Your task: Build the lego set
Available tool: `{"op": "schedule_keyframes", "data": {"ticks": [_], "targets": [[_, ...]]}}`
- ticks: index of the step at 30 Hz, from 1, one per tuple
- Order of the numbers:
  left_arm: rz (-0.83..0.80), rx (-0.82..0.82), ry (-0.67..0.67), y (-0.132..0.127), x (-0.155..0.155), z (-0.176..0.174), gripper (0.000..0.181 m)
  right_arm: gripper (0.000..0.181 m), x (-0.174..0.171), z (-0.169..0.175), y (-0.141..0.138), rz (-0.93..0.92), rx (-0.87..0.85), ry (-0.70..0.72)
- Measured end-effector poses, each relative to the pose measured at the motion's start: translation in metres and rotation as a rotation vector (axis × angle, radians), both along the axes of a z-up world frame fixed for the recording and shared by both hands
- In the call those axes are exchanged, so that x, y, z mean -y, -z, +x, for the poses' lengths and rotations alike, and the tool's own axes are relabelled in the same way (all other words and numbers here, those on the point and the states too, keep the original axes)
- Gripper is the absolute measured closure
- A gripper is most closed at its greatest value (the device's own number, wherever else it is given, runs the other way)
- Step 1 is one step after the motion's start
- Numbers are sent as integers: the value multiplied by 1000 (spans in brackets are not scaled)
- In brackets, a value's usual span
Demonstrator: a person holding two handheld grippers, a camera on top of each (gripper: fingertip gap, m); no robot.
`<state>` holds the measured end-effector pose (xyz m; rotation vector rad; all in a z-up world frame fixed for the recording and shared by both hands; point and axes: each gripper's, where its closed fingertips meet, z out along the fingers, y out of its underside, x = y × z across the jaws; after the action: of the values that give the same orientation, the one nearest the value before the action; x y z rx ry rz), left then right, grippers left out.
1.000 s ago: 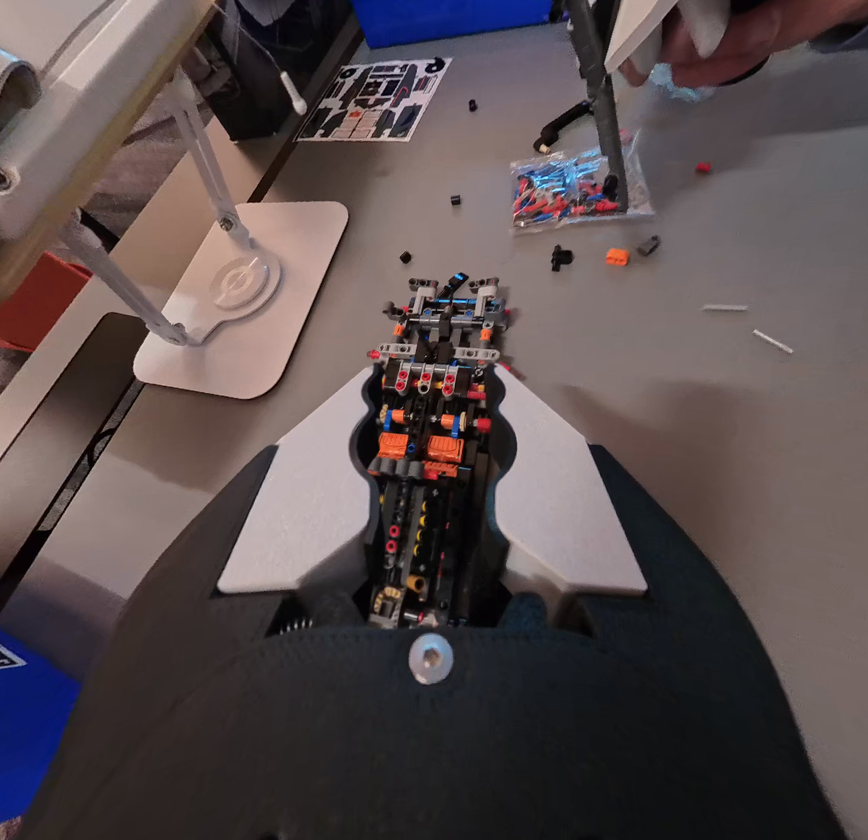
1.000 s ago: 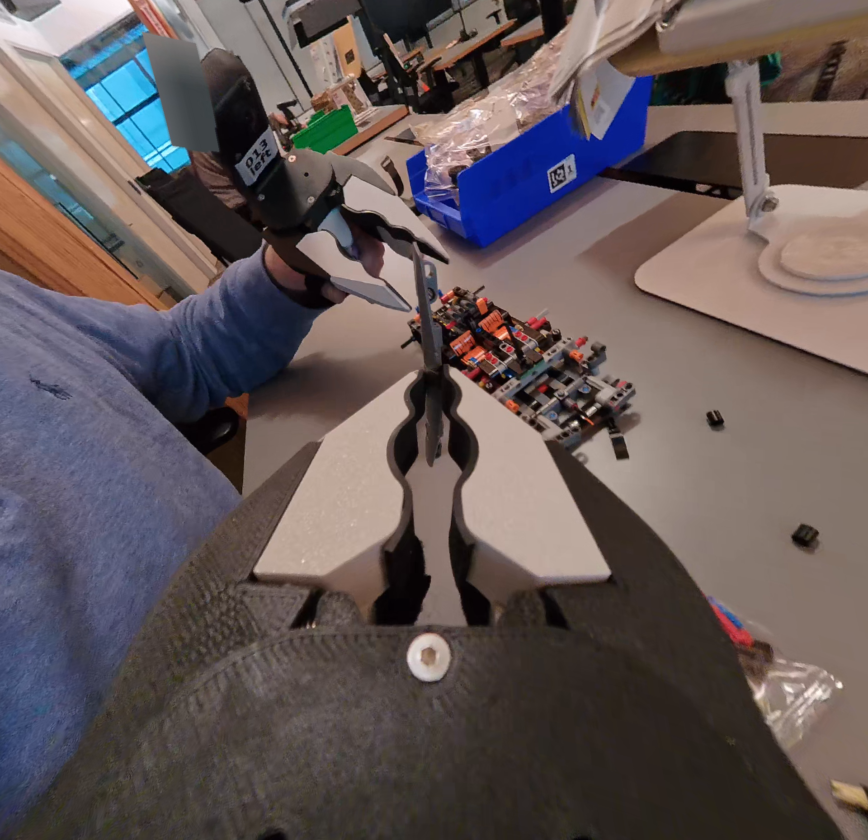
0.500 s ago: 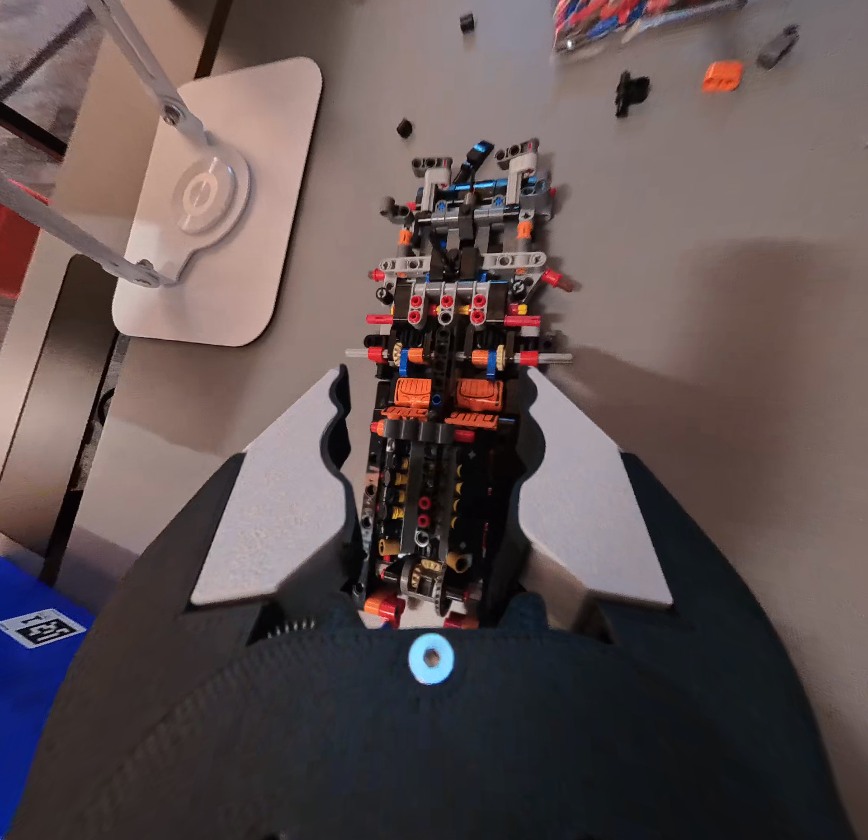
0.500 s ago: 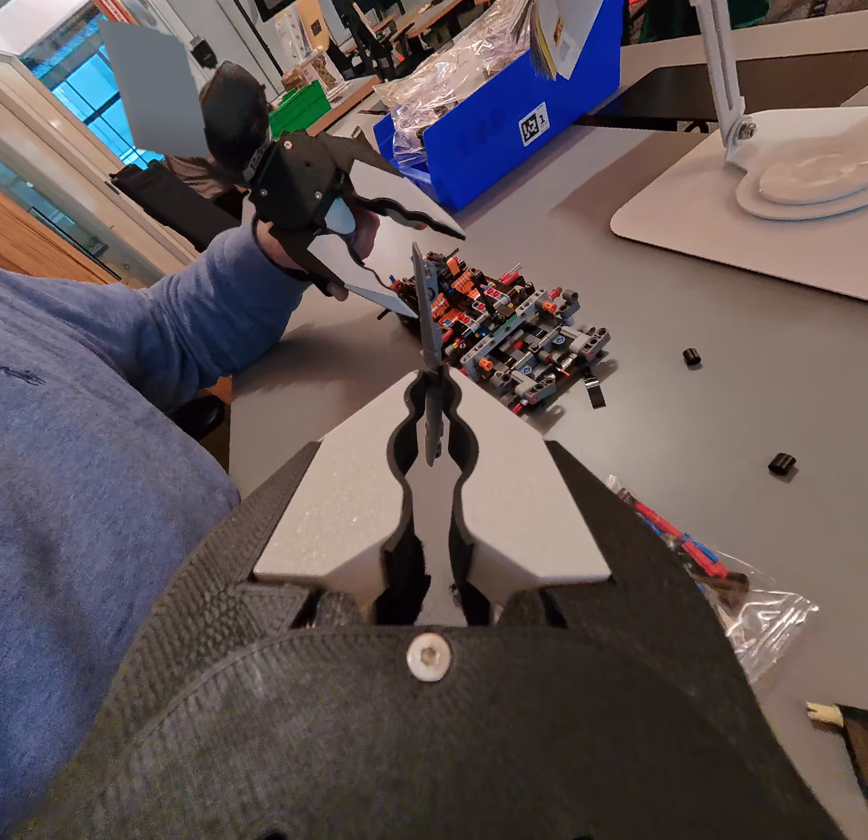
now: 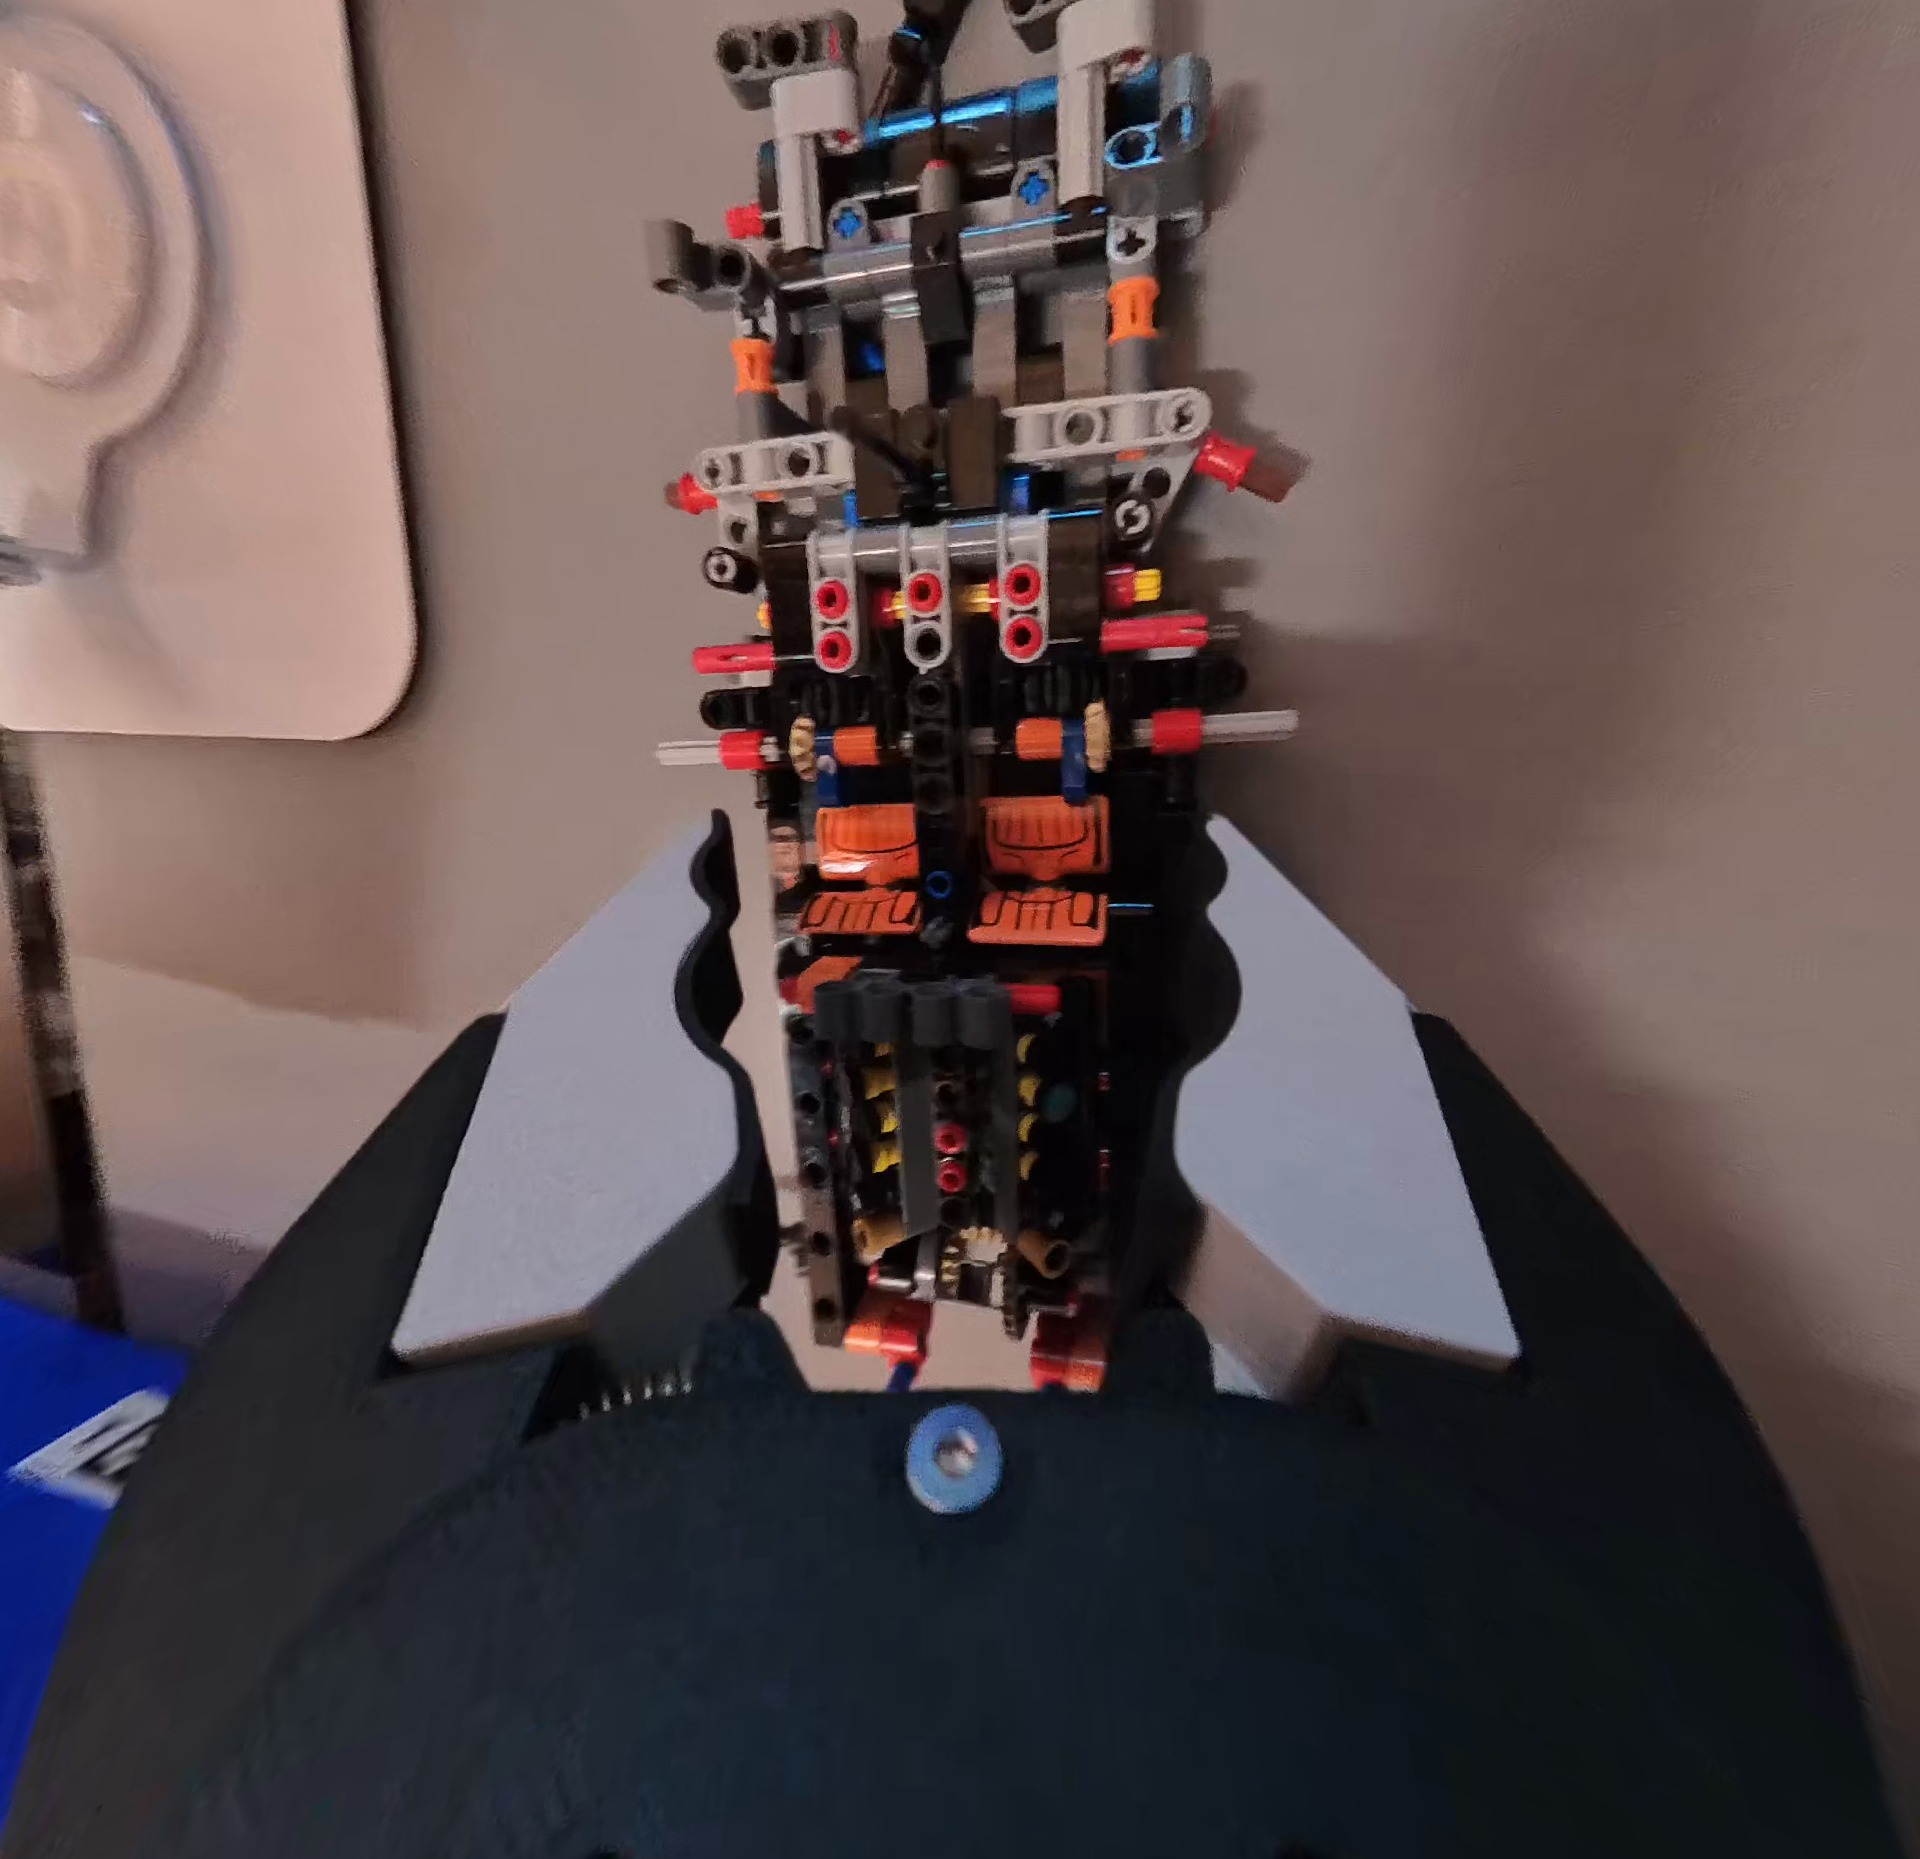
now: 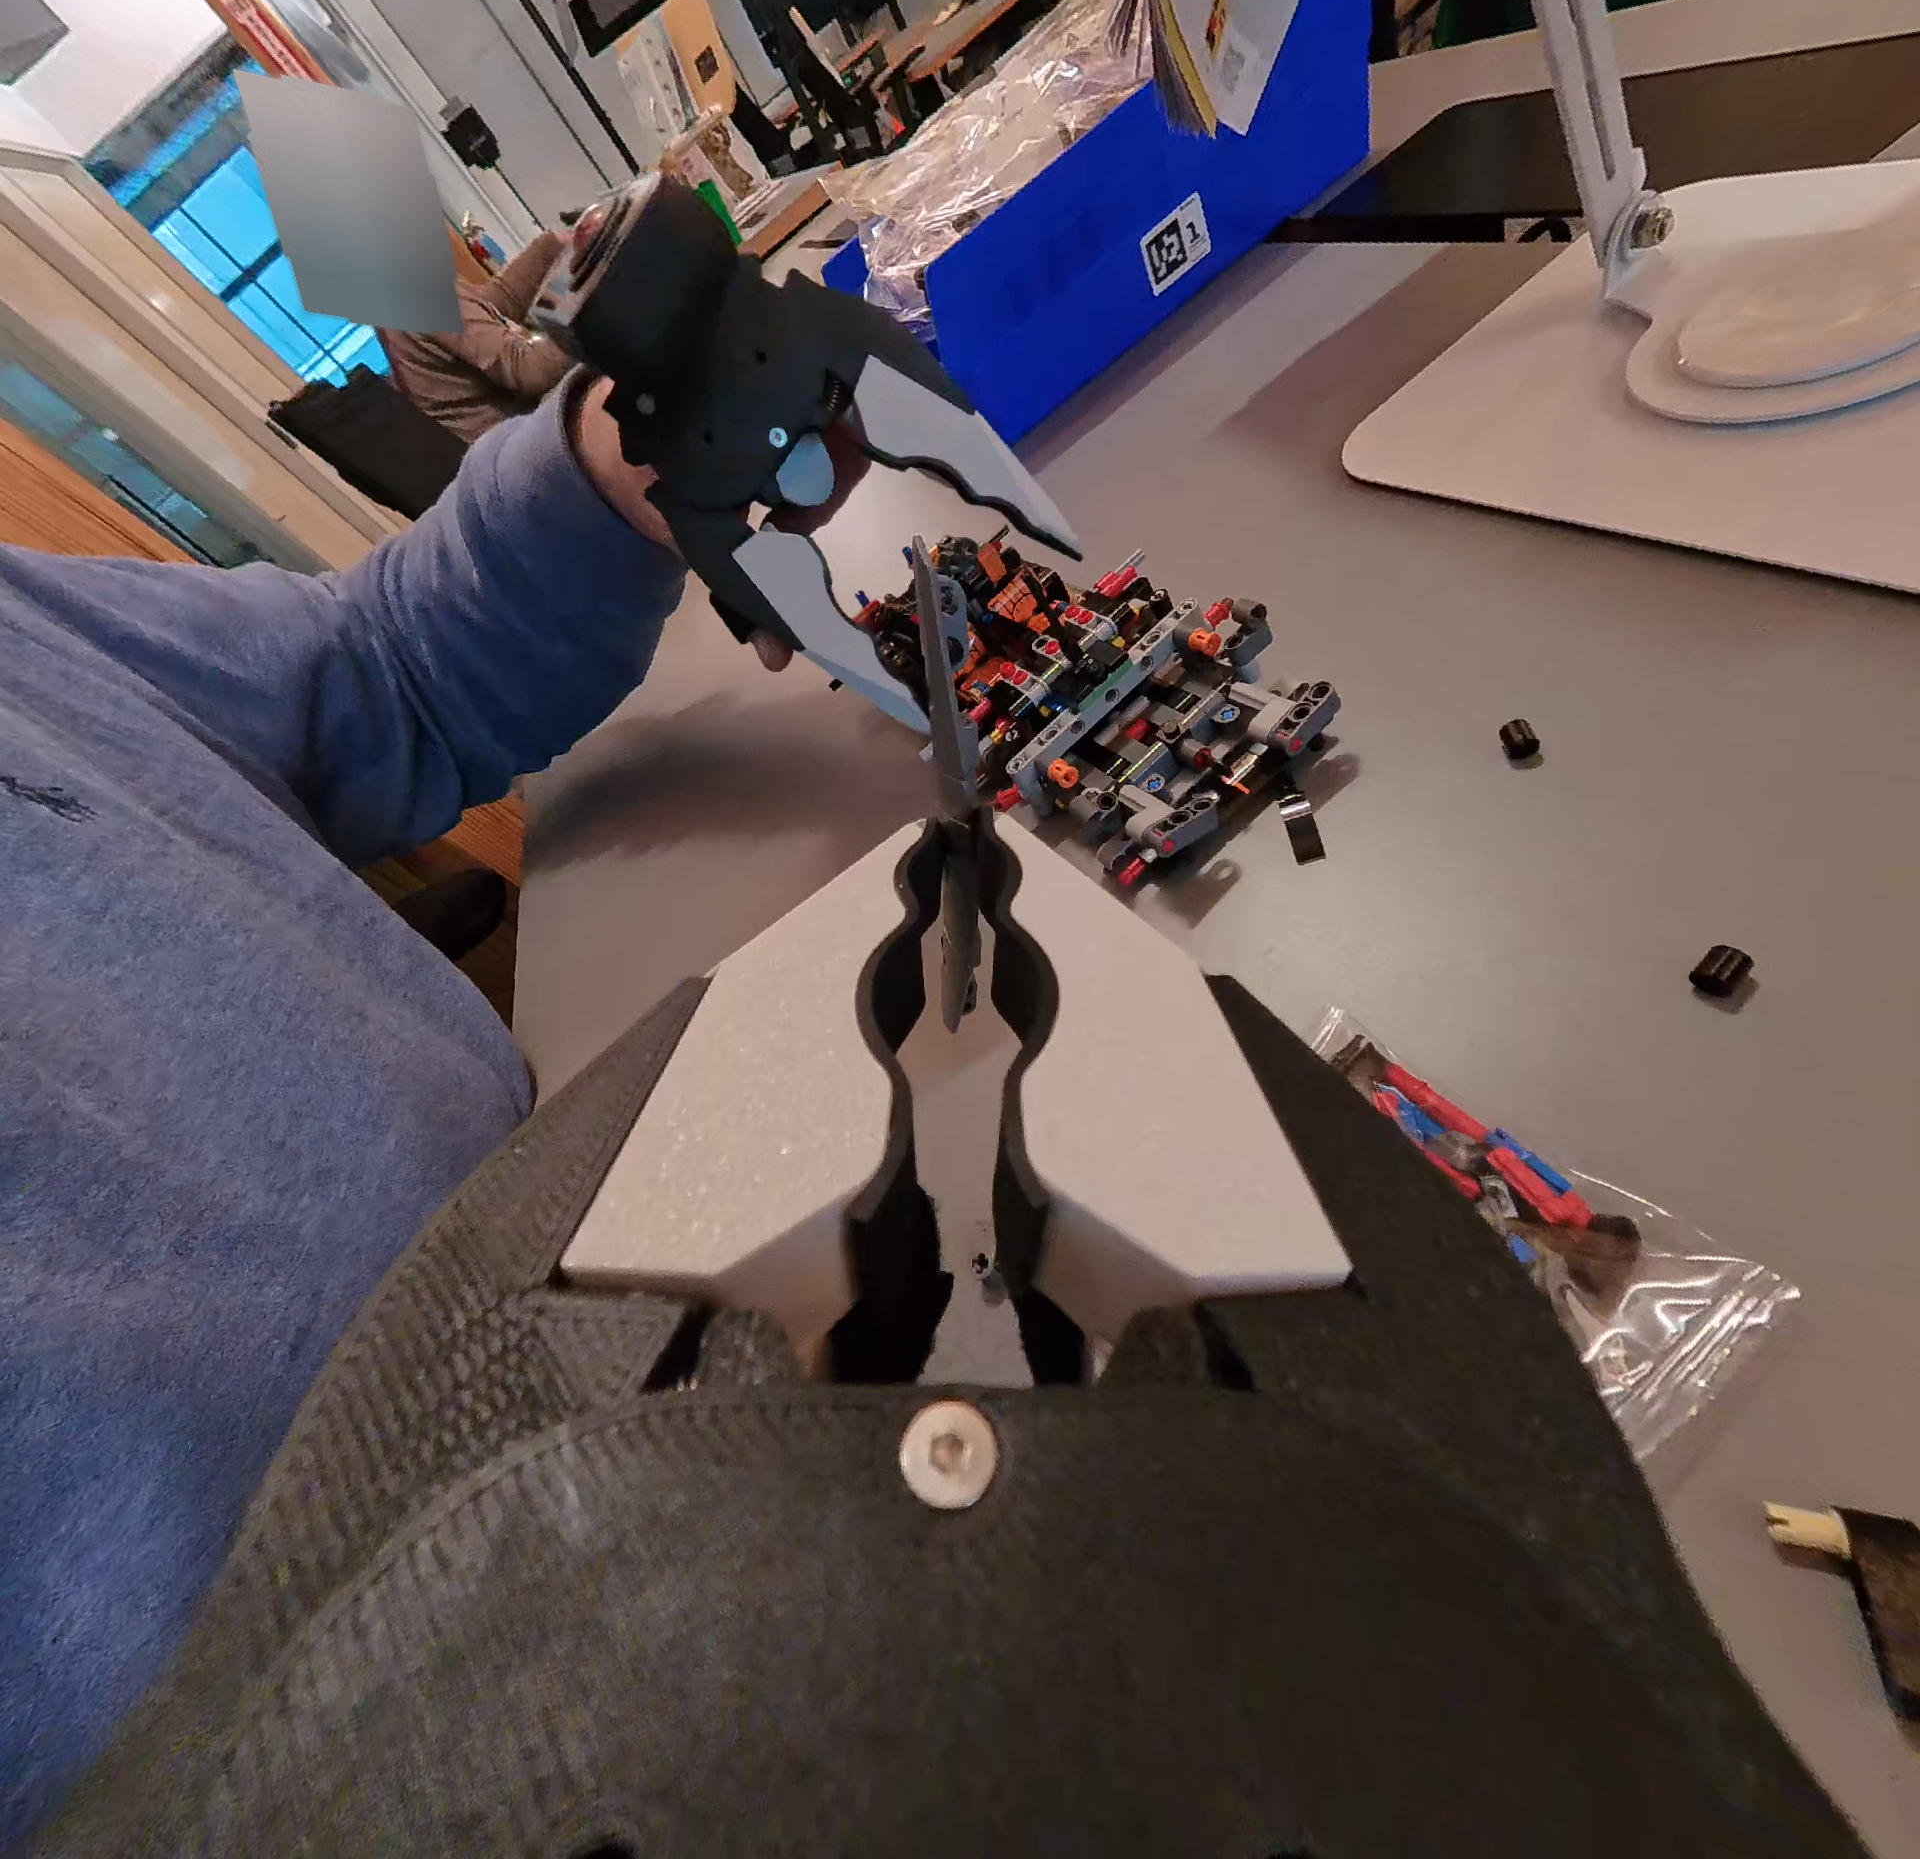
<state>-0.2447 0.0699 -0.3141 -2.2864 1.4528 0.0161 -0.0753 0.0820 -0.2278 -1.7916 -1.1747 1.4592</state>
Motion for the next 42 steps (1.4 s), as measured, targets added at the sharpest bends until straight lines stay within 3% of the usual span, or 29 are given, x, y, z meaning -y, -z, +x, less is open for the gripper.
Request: {"op": "schedule_keyframes", "data": {"ticks": [6,26,42], "targets": [[-80,8,5,15,8,1,102,178,2,-3,7,-13,9,-14],[-49,12,-2,14,16,-11,107,178,5,-5,7,-52,-2,-19],[-4,-15,44,5,53,-14,107,178,10,-10,11,-113,12,-28]]}}
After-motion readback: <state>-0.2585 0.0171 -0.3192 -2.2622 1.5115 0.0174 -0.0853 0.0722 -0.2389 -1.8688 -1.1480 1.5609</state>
